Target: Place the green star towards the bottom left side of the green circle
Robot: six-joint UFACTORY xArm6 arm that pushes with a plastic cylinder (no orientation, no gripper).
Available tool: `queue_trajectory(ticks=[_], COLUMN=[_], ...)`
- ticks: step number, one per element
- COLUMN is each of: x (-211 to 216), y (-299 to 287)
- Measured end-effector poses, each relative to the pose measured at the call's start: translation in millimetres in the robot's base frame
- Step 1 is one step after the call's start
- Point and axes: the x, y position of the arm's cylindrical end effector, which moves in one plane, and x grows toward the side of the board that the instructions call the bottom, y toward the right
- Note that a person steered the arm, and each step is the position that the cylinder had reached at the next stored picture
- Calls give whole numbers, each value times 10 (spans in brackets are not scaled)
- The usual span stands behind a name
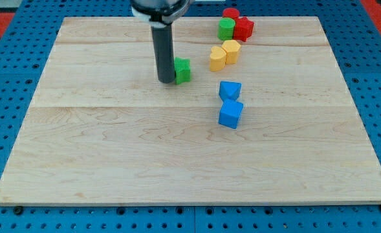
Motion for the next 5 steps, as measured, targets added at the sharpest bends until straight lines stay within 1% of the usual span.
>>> queue_trajectory(ticks=[1, 2, 3, 4, 5], x=[353, 416, -23, -294, -214], y=[123, 469, 545, 443, 403])
